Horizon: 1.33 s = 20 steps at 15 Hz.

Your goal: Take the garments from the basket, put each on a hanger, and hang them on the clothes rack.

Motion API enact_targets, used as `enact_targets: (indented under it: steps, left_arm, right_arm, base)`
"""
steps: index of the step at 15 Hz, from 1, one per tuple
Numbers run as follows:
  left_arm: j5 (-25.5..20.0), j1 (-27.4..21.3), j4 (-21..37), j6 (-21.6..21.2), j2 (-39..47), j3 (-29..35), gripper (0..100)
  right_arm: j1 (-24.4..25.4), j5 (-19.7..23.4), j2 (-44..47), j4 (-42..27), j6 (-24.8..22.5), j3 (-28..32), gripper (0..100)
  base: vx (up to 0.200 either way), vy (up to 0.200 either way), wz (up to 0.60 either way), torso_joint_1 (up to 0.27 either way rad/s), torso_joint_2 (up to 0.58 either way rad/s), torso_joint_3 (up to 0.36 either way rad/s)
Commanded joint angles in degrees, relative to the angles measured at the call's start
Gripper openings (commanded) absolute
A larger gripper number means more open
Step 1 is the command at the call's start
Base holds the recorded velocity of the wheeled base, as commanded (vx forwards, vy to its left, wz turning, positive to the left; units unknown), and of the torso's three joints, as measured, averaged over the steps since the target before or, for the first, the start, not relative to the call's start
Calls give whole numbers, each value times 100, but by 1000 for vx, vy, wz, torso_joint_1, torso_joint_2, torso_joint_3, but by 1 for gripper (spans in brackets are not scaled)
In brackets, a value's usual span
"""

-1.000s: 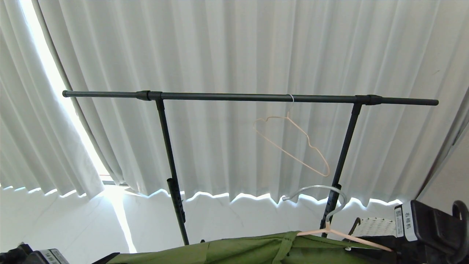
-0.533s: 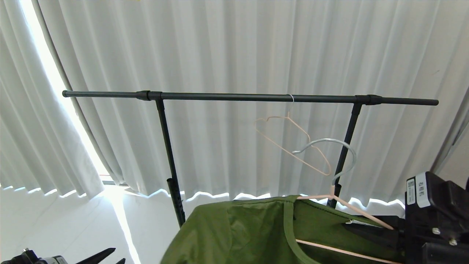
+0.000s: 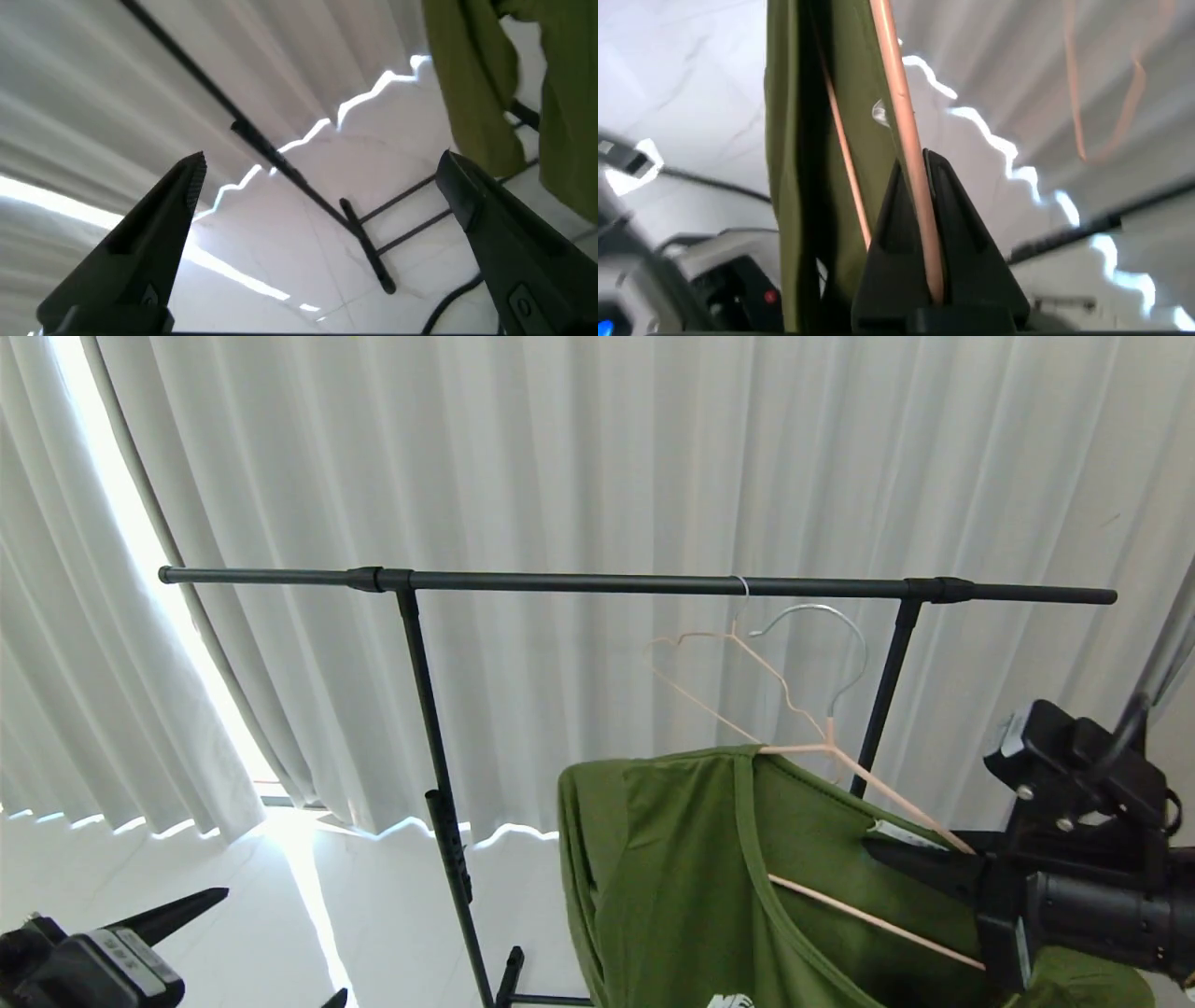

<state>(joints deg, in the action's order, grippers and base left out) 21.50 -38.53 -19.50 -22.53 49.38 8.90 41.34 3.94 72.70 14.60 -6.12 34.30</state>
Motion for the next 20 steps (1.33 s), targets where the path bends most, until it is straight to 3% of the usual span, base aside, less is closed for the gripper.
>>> enact_targets:
  steps: [1,4,9,16,20]
  left_arm:
    - [3,645,-1,-32,10,235,100]
    - [3,830,-9,-111,-25,279,100]
    - [3,830,-9,-76,10,349,100]
    - [-6,830,-9,-76,10,323,100]
    - [-15,830,-9,-103,10,314,100]
  right_arm:
    - [-38,-455,815,16,647,533,0]
    - [-47,-649,1360,25,1131,1184,0]
    - [-21,-631,1598,139,1122,1509,0]
    - [50,-306,1809,921,1139,1509,0]
    - [182,-227,1905,1027,1271,1509,0]
  base:
    - [0,0,0,0,0,0]
    - [0,0,0,0,0,0]
    - [0,0,0,0,0,0]
    - [200,0,0,5,0,2]
    - [200,0,0,5,5,2]
